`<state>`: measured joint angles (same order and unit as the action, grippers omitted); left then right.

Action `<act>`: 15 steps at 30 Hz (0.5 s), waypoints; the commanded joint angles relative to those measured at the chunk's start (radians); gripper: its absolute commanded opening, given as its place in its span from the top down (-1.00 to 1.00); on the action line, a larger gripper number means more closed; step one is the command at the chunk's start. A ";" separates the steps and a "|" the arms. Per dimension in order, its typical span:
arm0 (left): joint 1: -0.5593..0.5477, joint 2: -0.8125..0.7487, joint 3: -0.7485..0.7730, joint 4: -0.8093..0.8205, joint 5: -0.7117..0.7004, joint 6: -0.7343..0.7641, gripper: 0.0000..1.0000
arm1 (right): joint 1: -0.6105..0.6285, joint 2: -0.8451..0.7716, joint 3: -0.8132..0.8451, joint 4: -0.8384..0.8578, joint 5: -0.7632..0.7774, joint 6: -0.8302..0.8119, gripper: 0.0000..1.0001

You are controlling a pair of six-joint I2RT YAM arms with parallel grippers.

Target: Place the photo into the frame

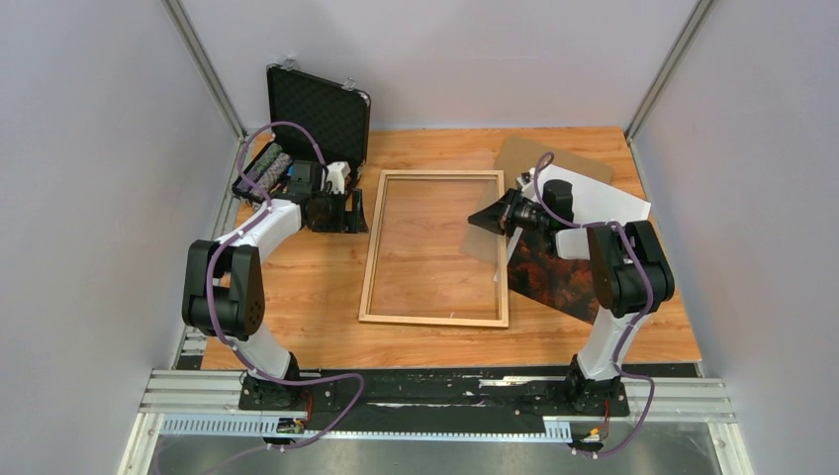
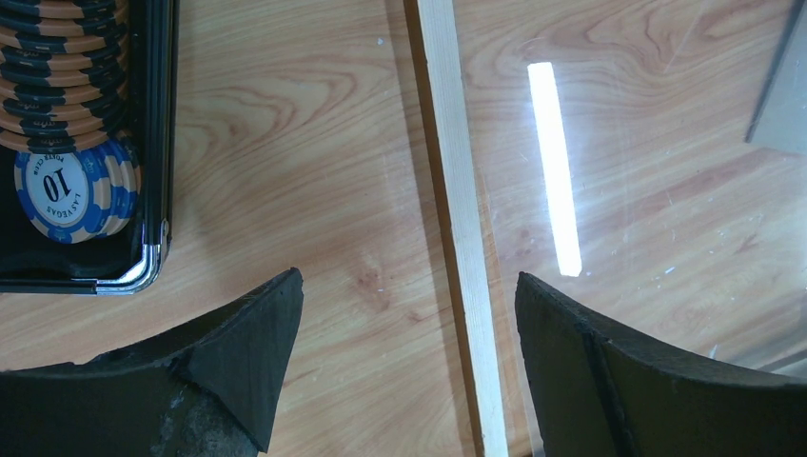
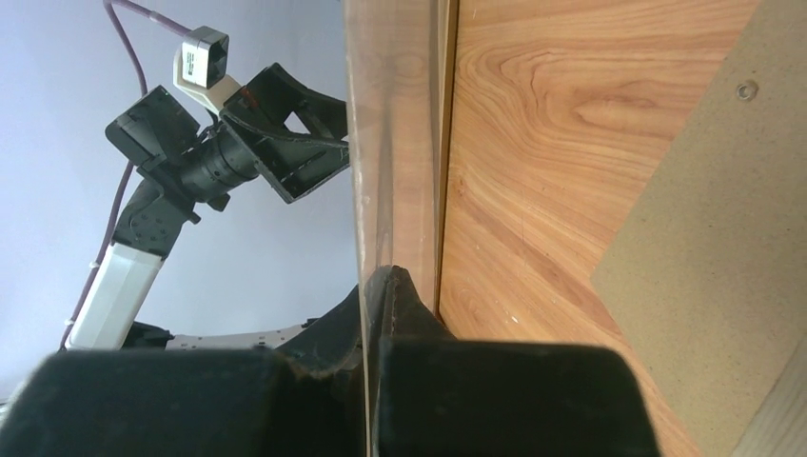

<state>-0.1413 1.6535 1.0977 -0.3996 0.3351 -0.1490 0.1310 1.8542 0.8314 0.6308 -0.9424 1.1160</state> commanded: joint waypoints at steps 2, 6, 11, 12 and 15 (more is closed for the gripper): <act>0.009 0.016 -0.010 0.028 0.027 0.009 -0.78 | 0.004 -0.049 0.029 0.004 0.065 -0.016 1.00; 0.009 0.028 -0.014 0.035 0.034 0.003 -0.77 | 0.004 -0.050 0.023 0.006 0.075 -0.012 1.00; 0.009 0.037 -0.026 0.048 0.055 -0.002 -0.77 | 0.007 -0.049 0.024 0.007 0.085 -0.015 1.00; 0.009 0.039 -0.030 0.050 0.059 -0.005 -0.77 | 0.007 -0.049 0.024 0.006 0.087 -0.014 1.00; 0.009 0.053 -0.037 0.061 0.085 -0.014 -0.77 | 0.010 -0.048 0.026 0.004 0.089 -0.014 1.00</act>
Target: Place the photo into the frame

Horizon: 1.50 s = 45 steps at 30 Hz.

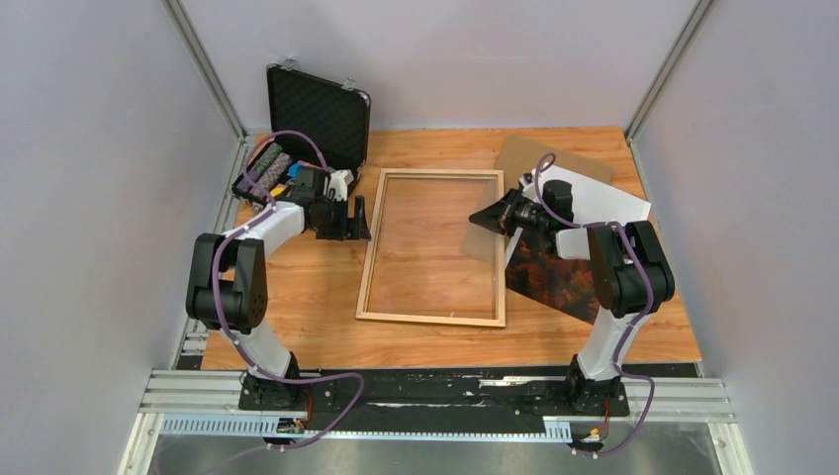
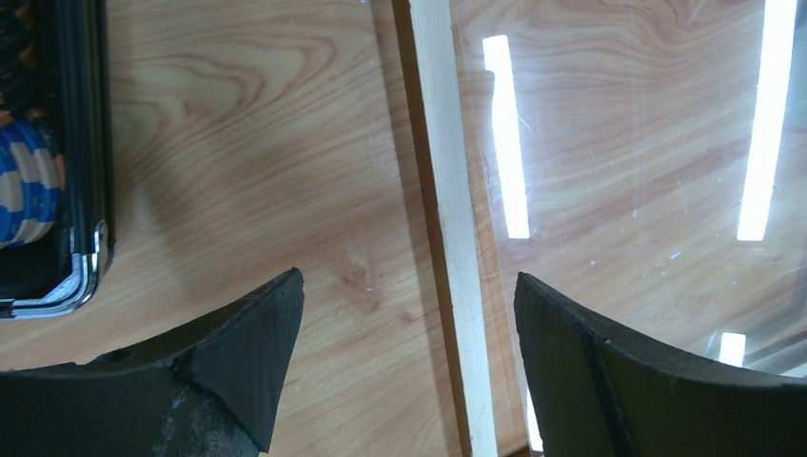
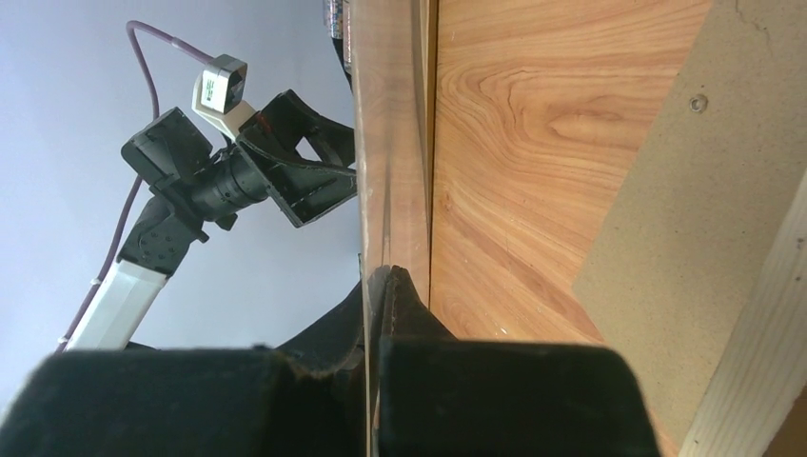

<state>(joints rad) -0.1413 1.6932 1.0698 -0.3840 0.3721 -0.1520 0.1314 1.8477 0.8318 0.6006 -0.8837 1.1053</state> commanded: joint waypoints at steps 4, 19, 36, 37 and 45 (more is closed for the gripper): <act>0.009 0.038 -0.017 0.054 0.097 -0.030 -0.76 | 0.013 -0.043 0.030 0.026 0.035 -0.004 1.00; 0.009 0.096 -0.054 0.093 0.277 -0.061 -0.53 | 0.018 -0.029 -0.002 0.101 0.049 0.081 1.00; 0.009 0.107 -0.064 0.116 0.353 -0.059 -0.48 | 0.041 0.069 -0.012 0.227 0.028 0.206 1.00; 0.009 0.103 -0.064 0.117 0.358 -0.061 -0.49 | 0.044 0.075 -0.015 0.232 0.029 0.209 1.00; 0.009 0.097 -0.068 0.117 0.383 -0.068 -0.50 | 0.056 0.103 -0.028 0.275 0.037 0.225 1.00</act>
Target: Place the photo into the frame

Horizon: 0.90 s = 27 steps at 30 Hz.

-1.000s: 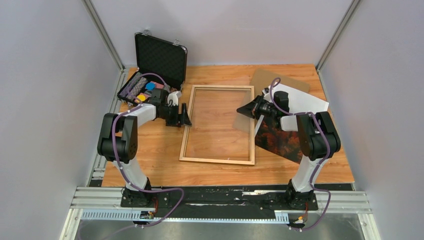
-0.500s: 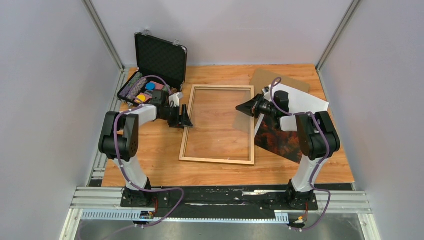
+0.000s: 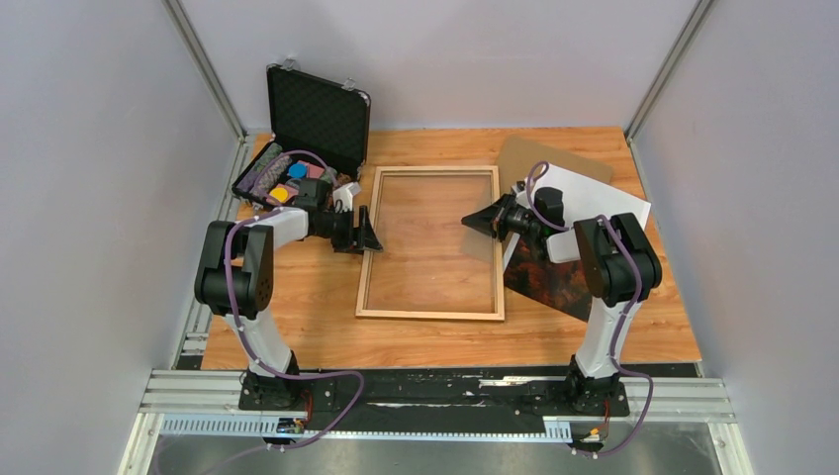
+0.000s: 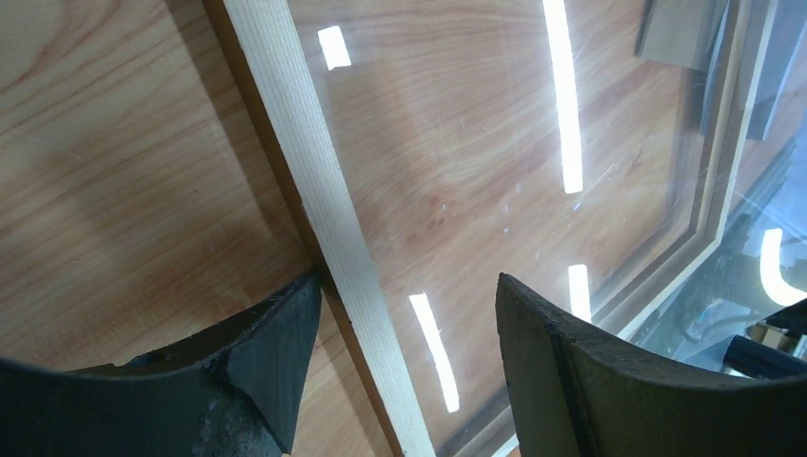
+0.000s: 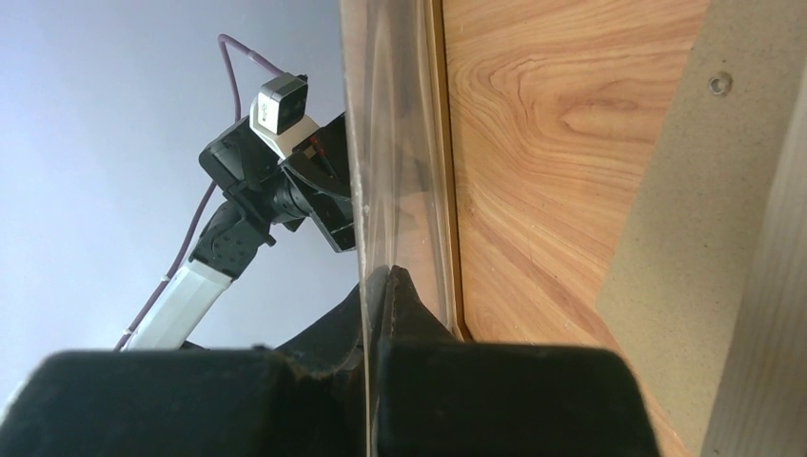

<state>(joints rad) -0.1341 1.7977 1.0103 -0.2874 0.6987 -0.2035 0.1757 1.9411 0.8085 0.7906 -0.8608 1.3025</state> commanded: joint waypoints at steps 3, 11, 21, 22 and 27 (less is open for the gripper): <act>0.002 0.001 -0.007 0.022 0.066 -0.017 -0.50 | 0.013 0.009 -0.006 0.085 0.017 0.020 1.00; 0.002 -0.001 -0.006 0.024 0.070 -0.020 -0.47 | 0.014 0.018 -0.005 0.064 0.022 -0.025 1.00; 0.001 -0.005 -0.003 0.029 0.066 -0.028 -0.41 | 0.013 0.036 -0.002 0.046 0.031 -0.069 1.00; 0.001 -0.004 -0.003 0.029 0.066 -0.027 -0.41 | 0.014 0.037 -0.002 0.043 0.032 -0.074 1.00; 0.001 -0.003 -0.002 0.028 0.063 -0.027 -0.39 | 0.013 0.042 0.005 0.030 0.035 -0.109 1.00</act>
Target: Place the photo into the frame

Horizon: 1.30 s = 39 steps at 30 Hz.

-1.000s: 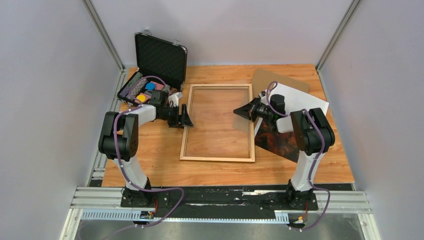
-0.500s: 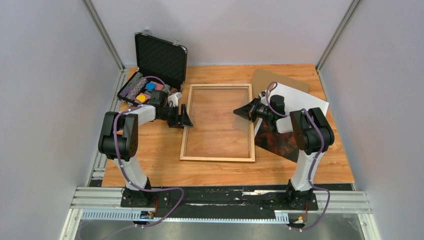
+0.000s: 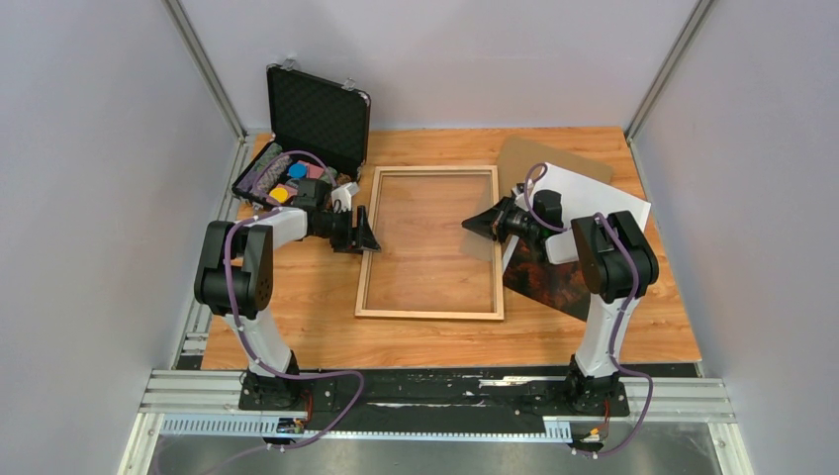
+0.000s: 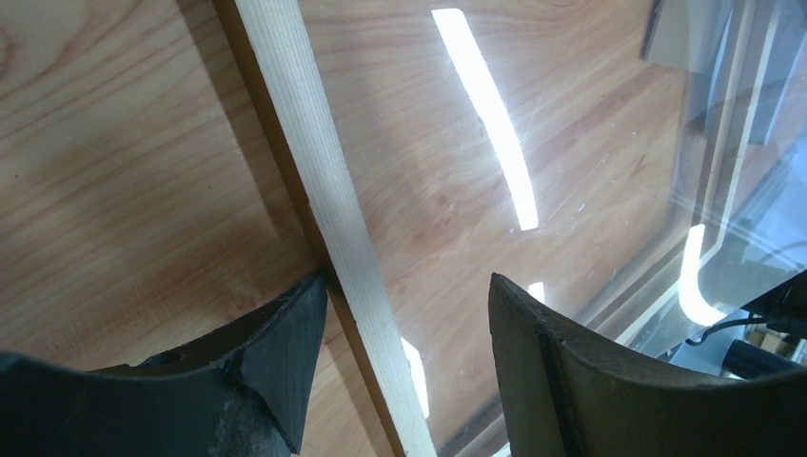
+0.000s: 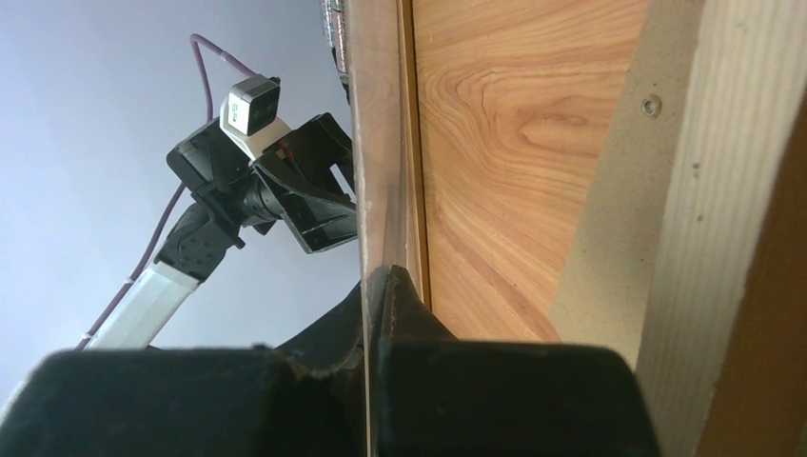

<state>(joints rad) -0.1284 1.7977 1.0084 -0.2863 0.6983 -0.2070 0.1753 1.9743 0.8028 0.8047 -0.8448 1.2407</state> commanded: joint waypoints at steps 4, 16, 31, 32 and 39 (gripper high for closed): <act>-0.005 -0.003 0.001 0.025 0.062 -0.023 -0.39 | 0.015 0.009 0.015 0.001 0.024 -0.076 1.00; -0.007 -0.001 0.002 0.026 0.059 -0.023 -0.39 | 0.015 0.020 0.025 -0.042 0.037 -0.126 1.00; -0.030 -0.005 0.005 0.020 0.042 -0.016 -0.41 | 0.023 0.013 0.048 -0.115 0.056 -0.170 1.00; -0.033 -0.007 0.006 0.019 0.041 -0.014 -0.41 | 0.024 0.010 0.050 -0.123 0.058 -0.176 0.99; -0.048 -0.007 0.016 0.012 -0.012 -0.018 -0.39 | 0.025 -0.007 0.071 -0.191 0.078 -0.220 0.93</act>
<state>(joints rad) -0.1394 1.7981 1.0088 -0.2859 0.6746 -0.2077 0.1772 1.9892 0.8352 0.6437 -0.8116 1.0763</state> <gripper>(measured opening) 0.703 0.026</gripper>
